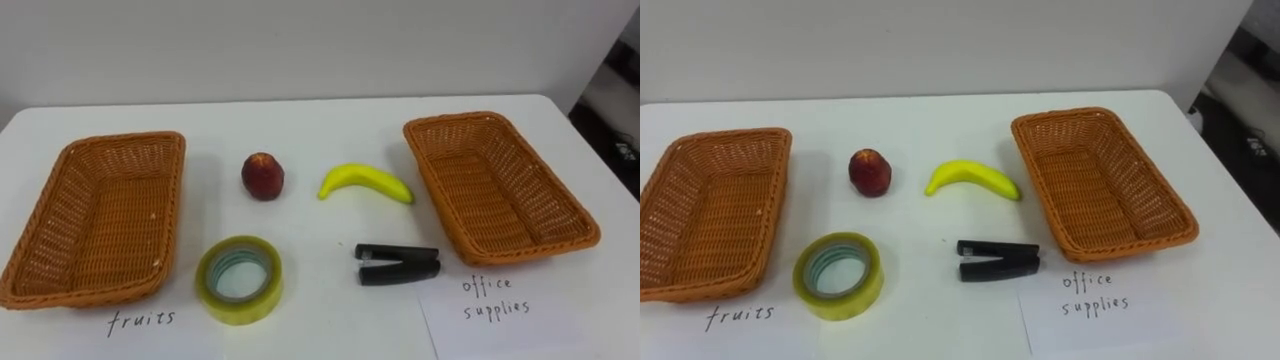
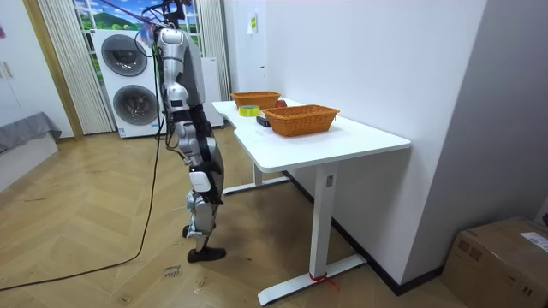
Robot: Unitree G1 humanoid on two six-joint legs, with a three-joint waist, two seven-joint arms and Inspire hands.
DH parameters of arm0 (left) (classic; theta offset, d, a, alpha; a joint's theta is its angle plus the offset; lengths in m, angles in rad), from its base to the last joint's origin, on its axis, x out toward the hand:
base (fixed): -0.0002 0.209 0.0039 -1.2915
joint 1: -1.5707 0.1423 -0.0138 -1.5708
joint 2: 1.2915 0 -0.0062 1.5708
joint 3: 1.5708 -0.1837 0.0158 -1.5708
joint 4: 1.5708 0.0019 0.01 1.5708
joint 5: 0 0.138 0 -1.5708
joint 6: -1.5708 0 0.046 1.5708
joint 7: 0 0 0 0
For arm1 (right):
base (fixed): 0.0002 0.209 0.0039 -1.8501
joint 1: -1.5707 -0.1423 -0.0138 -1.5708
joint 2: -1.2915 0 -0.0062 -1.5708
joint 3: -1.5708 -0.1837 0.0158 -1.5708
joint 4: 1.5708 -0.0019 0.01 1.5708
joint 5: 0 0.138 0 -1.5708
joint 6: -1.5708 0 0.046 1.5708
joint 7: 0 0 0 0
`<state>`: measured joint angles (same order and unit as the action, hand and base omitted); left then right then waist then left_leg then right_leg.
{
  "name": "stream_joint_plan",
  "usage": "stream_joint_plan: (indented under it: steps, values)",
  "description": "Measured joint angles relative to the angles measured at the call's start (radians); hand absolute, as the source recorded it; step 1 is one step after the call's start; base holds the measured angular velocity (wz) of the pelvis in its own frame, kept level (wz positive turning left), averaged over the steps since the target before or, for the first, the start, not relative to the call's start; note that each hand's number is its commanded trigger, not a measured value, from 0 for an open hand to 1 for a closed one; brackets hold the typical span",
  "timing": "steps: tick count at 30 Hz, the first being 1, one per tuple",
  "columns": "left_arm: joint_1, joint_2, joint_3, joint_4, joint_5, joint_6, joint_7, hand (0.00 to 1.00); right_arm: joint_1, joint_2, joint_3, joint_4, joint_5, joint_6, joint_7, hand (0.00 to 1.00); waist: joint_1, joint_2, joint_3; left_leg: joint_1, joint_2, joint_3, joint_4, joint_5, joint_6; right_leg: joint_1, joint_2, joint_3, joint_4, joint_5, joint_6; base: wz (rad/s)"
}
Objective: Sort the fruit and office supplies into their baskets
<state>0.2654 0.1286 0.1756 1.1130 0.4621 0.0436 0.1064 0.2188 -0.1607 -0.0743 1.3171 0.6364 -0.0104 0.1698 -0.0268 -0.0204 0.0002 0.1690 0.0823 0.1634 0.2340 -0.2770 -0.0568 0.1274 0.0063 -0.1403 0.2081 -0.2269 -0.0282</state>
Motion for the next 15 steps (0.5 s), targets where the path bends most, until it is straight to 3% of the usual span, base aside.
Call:
stream_joint_plan:
  steps: [8, 15]
  values:
    - [0.0, 0.019, 0.02, 0.002, -0.002, -0.01, 0.021, 0.0, 0.014, 0.001, -0.068, -0.001, 0.066, 0.013, -0.037, 0.0, -0.004, -0.032, -0.0001, 0.005, -0.007, 0.002, 0.0, 0.0, 0.001, -0.005, -0.003, 0.004, 0.014, -0.005, 0.006, 0.0]
    - [0.011, 0.026, 0.039, 0.006, -0.002, -0.01, 0.022, 0.0, 0.015, -0.01, -0.148, -0.037, 0.102, 0.012, -0.096, 0.0, -0.024, -0.034, -0.0003, 0.009, -0.007, 0.001, 0.0, 0.0, 0.001, -0.002, -0.004, 0.001, 0.015, -0.005, 0.006, 0.0]
